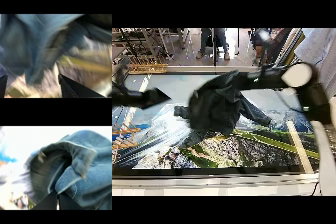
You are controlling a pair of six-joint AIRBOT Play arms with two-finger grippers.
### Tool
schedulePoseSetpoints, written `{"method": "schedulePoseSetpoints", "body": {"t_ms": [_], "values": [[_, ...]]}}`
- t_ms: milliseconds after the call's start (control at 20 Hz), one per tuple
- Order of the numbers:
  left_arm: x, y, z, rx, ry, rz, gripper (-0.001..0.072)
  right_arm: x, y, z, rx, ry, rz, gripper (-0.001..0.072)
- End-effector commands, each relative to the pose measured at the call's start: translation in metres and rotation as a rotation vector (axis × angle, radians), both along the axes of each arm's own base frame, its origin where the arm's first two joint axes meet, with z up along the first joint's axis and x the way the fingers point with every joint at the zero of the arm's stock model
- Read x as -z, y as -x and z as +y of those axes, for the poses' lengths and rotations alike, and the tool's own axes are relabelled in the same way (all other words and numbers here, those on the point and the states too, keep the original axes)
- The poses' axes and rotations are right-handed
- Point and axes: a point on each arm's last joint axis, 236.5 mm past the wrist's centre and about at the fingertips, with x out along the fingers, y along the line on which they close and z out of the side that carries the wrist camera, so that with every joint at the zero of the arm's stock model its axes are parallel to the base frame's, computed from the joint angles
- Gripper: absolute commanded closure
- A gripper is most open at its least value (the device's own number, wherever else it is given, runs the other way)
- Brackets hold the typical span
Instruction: Fold the clothes and pants, and hang the long-sleeved shirts on hangers.
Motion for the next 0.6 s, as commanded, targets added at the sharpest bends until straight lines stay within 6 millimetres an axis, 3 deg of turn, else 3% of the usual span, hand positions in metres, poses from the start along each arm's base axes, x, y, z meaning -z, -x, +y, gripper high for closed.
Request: {"method": "schedulePoseSetpoints", "body": {"t_ms": [0, 50, 100, 200, 300, 400, 550], "values": [[0.058, 0.025, 0.023, 0.008, -0.109, 0.151, 0.0112, 0.072, 0.011, 0.054, -0.140, 0.100, 0.092, 0.0683], [0.072, 0.030, 0.064, -0.080, -0.220, 0.199, 0.0153, 0.090, 0.016, 0.070, -0.175, 0.128, 0.111, 0.0683], [0.083, 0.038, 0.120, -0.211, -0.358, 0.250, 0.0152, 0.106, 0.019, 0.081, -0.204, 0.155, 0.120, 0.0683], [0.083, 0.069, 0.236, -0.463, -0.618, 0.319, 0.0146, 0.130, 0.025, 0.095, -0.241, 0.185, 0.150, 0.0683], [0.076, 0.098, 0.317, -0.657, -0.702, 0.340, 0.0098, 0.141, 0.025, 0.098, -0.246, 0.192, 0.172, 0.0682], [0.080, 0.102, 0.356, -0.773, -0.607, 0.296, 0.0070, 0.139, 0.020, 0.096, -0.236, 0.188, 0.161, 0.0682], [0.116, 0.097, 0.395, -0.812, -0.541, 0.300, 0.0075, 0.140, 0.018, 0.093, -0.230, 0.192, 0.160, 0.0682]]}}
